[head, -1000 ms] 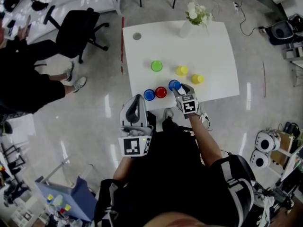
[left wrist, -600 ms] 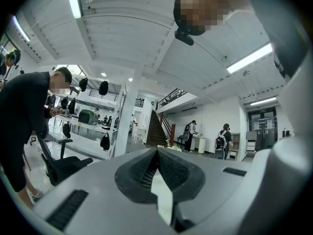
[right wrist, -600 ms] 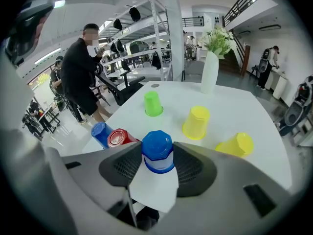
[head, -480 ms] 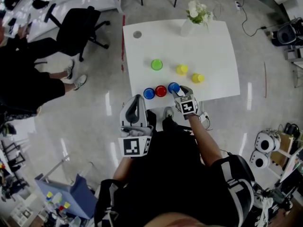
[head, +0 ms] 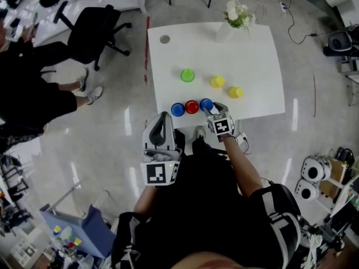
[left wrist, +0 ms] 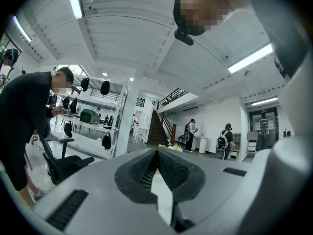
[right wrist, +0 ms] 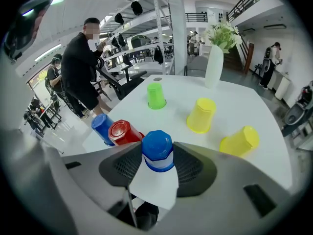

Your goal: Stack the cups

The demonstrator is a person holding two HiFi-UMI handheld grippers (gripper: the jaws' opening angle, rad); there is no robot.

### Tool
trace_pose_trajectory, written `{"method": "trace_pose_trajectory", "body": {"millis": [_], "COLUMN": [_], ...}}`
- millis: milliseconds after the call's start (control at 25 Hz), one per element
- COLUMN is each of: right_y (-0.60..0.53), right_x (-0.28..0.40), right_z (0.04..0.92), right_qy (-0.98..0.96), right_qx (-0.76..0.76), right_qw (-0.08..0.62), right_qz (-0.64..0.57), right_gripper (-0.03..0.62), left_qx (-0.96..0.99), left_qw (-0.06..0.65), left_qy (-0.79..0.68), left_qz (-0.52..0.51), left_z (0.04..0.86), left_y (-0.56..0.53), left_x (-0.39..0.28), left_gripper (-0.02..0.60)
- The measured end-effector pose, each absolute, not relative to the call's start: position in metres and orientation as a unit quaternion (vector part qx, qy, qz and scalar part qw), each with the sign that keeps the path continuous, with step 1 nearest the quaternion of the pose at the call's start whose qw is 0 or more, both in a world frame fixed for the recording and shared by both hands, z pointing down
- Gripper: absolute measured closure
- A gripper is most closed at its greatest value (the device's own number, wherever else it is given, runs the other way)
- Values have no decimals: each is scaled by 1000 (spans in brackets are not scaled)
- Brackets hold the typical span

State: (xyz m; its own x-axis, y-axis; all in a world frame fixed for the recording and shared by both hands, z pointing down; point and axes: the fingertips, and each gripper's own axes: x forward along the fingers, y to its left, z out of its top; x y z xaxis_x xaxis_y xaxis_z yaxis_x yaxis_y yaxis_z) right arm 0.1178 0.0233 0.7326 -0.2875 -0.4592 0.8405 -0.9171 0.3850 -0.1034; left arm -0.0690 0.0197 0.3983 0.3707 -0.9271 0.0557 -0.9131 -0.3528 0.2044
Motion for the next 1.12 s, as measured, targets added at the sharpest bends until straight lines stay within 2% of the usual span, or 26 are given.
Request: {"method": "trace_pose_trajectory", "body": {"millis": [200, 640, 720, 1120], "right_y": [25, 27, 25, -5], "right_x": [114, 107, 106, 87], "right_z": [733, 729, 727, 661], "right_qy": [-741, -738, -740, -754], "right_qx": [461, 463, 468, 522], "right_qw": [381, 382, 372, 306], "right_qz": [305, 307, 308, 257], "right_gripper": [378, 366, 322, 322], "left_qx": [825, 824, 825, 834], "left_qw": [85, 102, 103, 100], "left_qy": [-558, -556, -554, -540], "left_qz": [-33, -38, -39, -53], "left_z": [397, 399, 399, 393], "left_y": [20, 22, 20, 8], "left_x": [-73, -84, -86, -111], "left_gripper": [561, 561, 561, 561]}}
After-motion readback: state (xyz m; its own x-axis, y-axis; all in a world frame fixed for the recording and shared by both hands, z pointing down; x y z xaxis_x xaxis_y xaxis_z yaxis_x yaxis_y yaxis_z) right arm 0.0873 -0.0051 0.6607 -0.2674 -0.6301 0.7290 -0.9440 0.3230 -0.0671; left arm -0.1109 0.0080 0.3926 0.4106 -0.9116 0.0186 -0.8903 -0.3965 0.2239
